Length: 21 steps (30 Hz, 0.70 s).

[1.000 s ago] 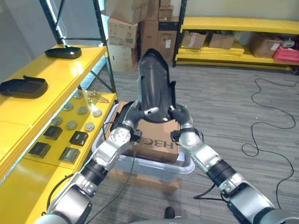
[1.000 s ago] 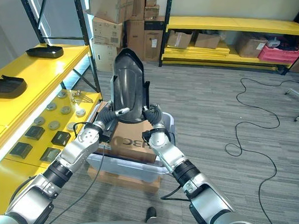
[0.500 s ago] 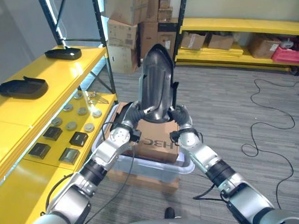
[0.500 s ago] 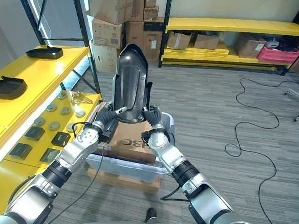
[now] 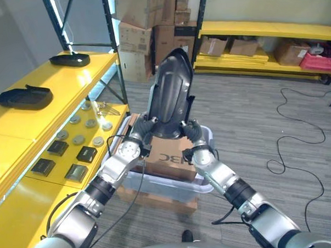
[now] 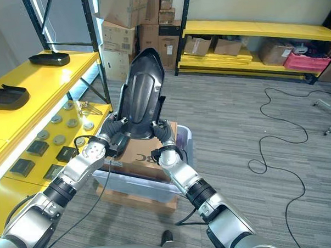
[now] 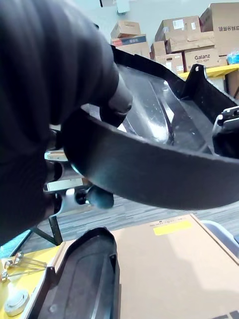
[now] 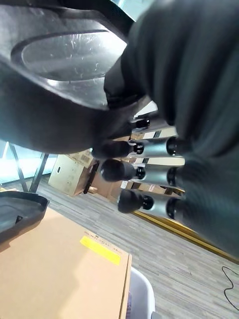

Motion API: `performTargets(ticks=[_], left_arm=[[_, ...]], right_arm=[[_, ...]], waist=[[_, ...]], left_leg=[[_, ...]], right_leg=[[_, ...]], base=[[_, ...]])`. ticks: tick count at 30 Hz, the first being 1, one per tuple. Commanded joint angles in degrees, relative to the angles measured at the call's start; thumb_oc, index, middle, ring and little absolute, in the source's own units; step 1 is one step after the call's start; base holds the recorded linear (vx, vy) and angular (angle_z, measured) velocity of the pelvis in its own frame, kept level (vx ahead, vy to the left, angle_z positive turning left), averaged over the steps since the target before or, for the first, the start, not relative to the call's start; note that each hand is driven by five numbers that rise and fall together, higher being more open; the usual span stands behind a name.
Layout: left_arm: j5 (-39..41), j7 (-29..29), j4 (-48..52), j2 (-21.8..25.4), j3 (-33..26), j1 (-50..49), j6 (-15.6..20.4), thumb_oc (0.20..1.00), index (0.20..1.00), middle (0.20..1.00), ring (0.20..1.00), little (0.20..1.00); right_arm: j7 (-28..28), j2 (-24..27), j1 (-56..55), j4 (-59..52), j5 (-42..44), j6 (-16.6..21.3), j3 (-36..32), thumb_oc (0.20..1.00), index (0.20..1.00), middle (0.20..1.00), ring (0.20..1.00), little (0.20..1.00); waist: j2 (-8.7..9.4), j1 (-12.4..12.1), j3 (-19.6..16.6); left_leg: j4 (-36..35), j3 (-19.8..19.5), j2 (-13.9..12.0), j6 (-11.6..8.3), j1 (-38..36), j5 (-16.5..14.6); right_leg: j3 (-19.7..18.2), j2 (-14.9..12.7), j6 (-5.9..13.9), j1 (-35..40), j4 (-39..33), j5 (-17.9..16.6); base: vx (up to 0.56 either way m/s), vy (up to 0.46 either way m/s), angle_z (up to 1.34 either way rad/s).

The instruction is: Move parts from the plastic box to the shelf.

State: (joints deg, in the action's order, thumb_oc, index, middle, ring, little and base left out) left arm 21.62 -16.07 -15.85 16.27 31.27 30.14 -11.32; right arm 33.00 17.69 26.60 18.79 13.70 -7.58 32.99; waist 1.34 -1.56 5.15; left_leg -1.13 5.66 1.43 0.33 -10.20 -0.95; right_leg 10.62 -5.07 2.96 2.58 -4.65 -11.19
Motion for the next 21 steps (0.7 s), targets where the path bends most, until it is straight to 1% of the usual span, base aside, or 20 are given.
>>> performTargets(ticks=[1,2,3,4,5,6,9,11,16,18,19,20,21], left_arm=[[-0.48,1.82,0.50,-5.25,6.01,8.54,5.65,0.200,0.200,0.200,0.200,0.200],[-0.48,1.82,0.50,-5.25,6.02,8.54,5.65,0.200,0.200,0.200,0.200,0.200],[0.63,0.54,1.14,-4.96,5.73,8.45,6.87,0.200,0.200,0.200,0.200,0.200],[0.63,0.54,1.14,-4.96,5.73,8.45,6.87,0.200,0.200,0.200,0.200,0.200],[1.26,-0.11,1.96,-4.60,5.29,8.48,7.35,0.200,0.200,0.200,0.200,0.200],[1.84,-0.42,2.67,-4.20,4.76,8.49,7.64,0.200,0.200,0.200,0.200,0.200],[2.40,-1.00,5.41,-2.78,2.86,8.73,7.62,0.200,0.200,0.200,0.200,0.200],[2.65,-1.41,6.50,-2.24,1.91,8.89,7.41,0.200,0.200,0.200,0.200,0.200],[2.41,-3.71,6.93,-1.26,-0.51,8.87,8.97,0.200,0.200,0.200,0.200,0.200],[2.25,-4.71,6.91,-1.07,-1.12,8.83,9.74,0.200,0.200,0.200,0.200,0.200],[2.13,-5.50,7.09,-0.73,-1.82,8.74,10.20,0.200,0.200,0.200,0.200,0.200],[0.83,-7.05,7.51,0.19,-3.49,8.23,11.46,0.200,0.200,0.200,0.200,0.200],[0.60,-7.43,7.59,0.52,-4.02,8.09,11.84,0.200,0.200,0.200,0.200,0.200]], right_arm=[[-0.52,-2.32,10.12,-1.00,1.06,2.99,0.04,0.200,0.200,0.200,0.200,0.200],[-0.51,-2.31,10.11,-1.01,1.07,2.99,0.04,0.200,0.200,0.200,0.200,0.200],[-0.20,-1.84,10.26,-1.78,2.04,2.37,-0.09,0.200,0.200,0.200,0.200,0.200],[-0.20,-1.84,10.26,-1.78,2.04,2.37,-0.09,0.200,0.200,0.200,0.200,0.200],[0.27,-1.58,10.17,-2.16,2.36,1.84,-0.21,0.492,0.492,0.492,0.492,0.492],[0.62,-1.30,10.15,-2.51,3.06,1.00,-0.32,1.000,1.000,1.000,1.000,1.000],[2.05,-0.92,10.11,-2.87,5.10,0.20,-1.12,1.000,1.000,1.000,1.000,1.000],[2.35,-0.75,9.88,-2.65,5.89,0.47,-1.69,1.000,1.000,1.000,1.000,1.000],[2.29,-0.05,8.68,-1.60,9.68,2.90,-4.04,1.000,1.000,1.000,1.000,1.000],[2.23,0.00,8.18,-1.76,11.26,3.19,-4.77,1.000,1.000,1.000,1.000,1.000],[2.12,0.02,7.58,-2.00,11.94,3.42,-5.53,1.000,1.000,1.000,1.000,1.000],[1.98,0.57,6.01,-2.19,12.39,4.68,-7.11,1.000,1.000,1.000,1.000,1.000],[1.85,0.81,5.38,-2.33,12.08,5.15,-7.64,1.000,1.000,1.000,1.000,1.000]], waist=[[-0.54,-1.21,-2.72],[-0.54,-1.22,-2.71],[-0.54,-1.24,-2.65],[-0.54,-1.24,-2.65],[-0.57,-1.30,-2.54],[-0.59,-1.38,-2.52],[-0.74,-1.71,-2.40],[-0.78,-1.84,-2.27],[-0.86,-1.83,-2.35],[-0.87,-1.75,-2.38],[-0.89,-1.72,-2.36],[-0.85,-1.62,-2.38],[-0.87,-1.55,-2.39]], left_leg=[[-0.42,-0.13,-2.68,-1.32,2.35,0.23],[-0.42,-0.13,-2.68,-1.32,2.35,0.23],[-0.46,-0.22,-2.64,-1.41,2.37,0.29],[-0.46,-0.22,-2.64,-1.41,2.37,0.29],[-0.47,-0.34,-2.61,-1.43,2.38,0.33],[-0.45,-0.41,-2.60,-1.47,2.45,0.34],[-0.31,-0.63,-2.62,-1.51,2.63,0.34],[-0.27,-0.74,-2.65,-1.51,2.66,0.36],[-0.60,-0.99,-2.68,-1.60,2.66,0.55],[-0.68,-0.98,-2.69,-1.62,2.66,0.58],[-0.75,-1.07,-2.66,-1.61,2.61,0.61],[-0.84,-0.99,-2.66,-1.62,2.55,0.62],[-0.90,-0.98,-2.68,-1.63,2.52,0.65]], right_leg=[[-0.57,-2.21,5.86,4.94,0.61,6.89],[-0.57,-2.21,5.86,4.95,0.61,6.89],[-0.60,-2.20,5.91,4.94,0.54,6.78],[-0.60,-2.20,5.91,4.94,0.54,6.78],[-0.56,-2.23,5.91,4.96,0.47,6.70],[-0.50,-2.26,5.93,4.93,0.47,6.65],[-0.30,-2.33,5.86,4.95,0.45,6.56],[-0.13,-2.35,5.80,4.99,0.49,6.54],[0.12,-2.35,5.71,5.05,0.37,6.52],[0.13,-2.38,5.69,5.04,0.34,6.55],[0.16,-2.38,5.67,5.09,0.30,6.54],[0.22,-2.38,5.64,5.14,0.22,6.56],[0.24,-2.38,5.63,5.15,0.20,6.56]], base=[[0.00,0.000,0.00],[0.00,0.000,0.00],[0.00,0.000,0.00],[0.00,0.000,0.00],[0.00,0.000,0.00],[0.00,0.000,0.00],[0.00,0.000,0.00],[0.00,0.000,0.00],[-0.01,0.002,0.03],[0.00,0.000,0.00],[0.00,0.000,0.00],[0.00,0.000,0.00],[0.00,0.000,0.00]])
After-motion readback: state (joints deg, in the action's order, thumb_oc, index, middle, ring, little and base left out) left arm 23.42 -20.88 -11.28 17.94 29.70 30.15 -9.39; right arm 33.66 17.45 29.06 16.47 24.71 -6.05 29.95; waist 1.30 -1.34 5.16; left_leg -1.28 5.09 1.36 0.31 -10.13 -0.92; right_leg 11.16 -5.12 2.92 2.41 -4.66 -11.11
